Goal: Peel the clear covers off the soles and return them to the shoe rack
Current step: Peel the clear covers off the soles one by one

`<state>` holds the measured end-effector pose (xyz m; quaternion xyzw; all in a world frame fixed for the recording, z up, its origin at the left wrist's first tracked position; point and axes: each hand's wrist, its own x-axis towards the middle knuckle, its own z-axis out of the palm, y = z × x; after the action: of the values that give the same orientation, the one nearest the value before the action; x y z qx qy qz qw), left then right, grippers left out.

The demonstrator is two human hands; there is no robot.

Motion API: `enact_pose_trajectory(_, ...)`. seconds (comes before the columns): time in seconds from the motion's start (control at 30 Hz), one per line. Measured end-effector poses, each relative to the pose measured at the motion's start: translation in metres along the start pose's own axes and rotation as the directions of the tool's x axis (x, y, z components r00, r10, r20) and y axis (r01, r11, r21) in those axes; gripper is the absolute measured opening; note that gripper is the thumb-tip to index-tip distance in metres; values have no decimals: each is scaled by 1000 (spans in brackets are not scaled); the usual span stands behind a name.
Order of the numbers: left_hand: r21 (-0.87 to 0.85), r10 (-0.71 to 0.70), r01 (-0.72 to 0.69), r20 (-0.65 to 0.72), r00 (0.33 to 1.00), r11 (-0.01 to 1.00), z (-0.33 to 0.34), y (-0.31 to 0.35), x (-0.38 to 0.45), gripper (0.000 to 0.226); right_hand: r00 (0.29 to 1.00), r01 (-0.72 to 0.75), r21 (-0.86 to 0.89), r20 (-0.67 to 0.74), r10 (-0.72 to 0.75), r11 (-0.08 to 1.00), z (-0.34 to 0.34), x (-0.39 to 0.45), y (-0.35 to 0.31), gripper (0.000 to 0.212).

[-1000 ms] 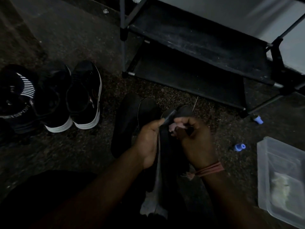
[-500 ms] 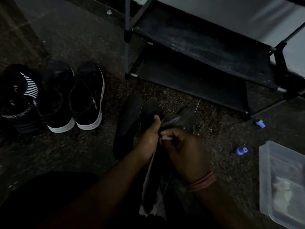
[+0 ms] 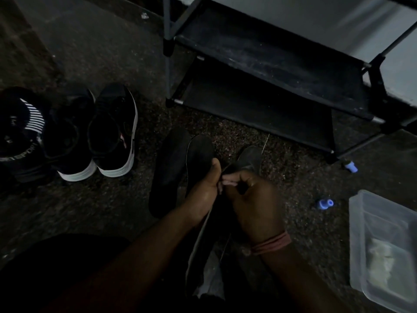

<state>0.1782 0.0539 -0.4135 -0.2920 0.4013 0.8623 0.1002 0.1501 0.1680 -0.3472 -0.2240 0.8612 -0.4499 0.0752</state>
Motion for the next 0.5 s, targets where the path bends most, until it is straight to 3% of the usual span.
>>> enact_pose_trajectory(0.1,23,0,-1,46,999,1000,6,-8,-2,59,981,83,-170,-160,-111,982,-7,4,6,14)
enact_pose_trajectory(0.17,-22,-4,7,129,992,1000,1,-14,4,68,966,100,-232,-212,-151,967,-10,4,8,11)
enact_pose_trajectory(0.23,-24,-14,17,134,991,1000,-1,-15,4,78,985,65,-183,-143,-92,981,-9,4,8,13)
enact_pose_trajectory(0.33,20,3,-4,19,1000,1000,-5,-3,3,80,985,-128,117,133,112,985,-3,3,3,23)
enact_pose_trajectory(0.4,-6,3,-3,32,999,1000,-1,7,-6,83,971,-168,192,203,129,967,1,1,-1,24)
enact_pose_trajectory(0.5,71,28,-31,46,999,997,10,1,-11,62,999,-14,-59,-31,12,998,-2,2,3,15)
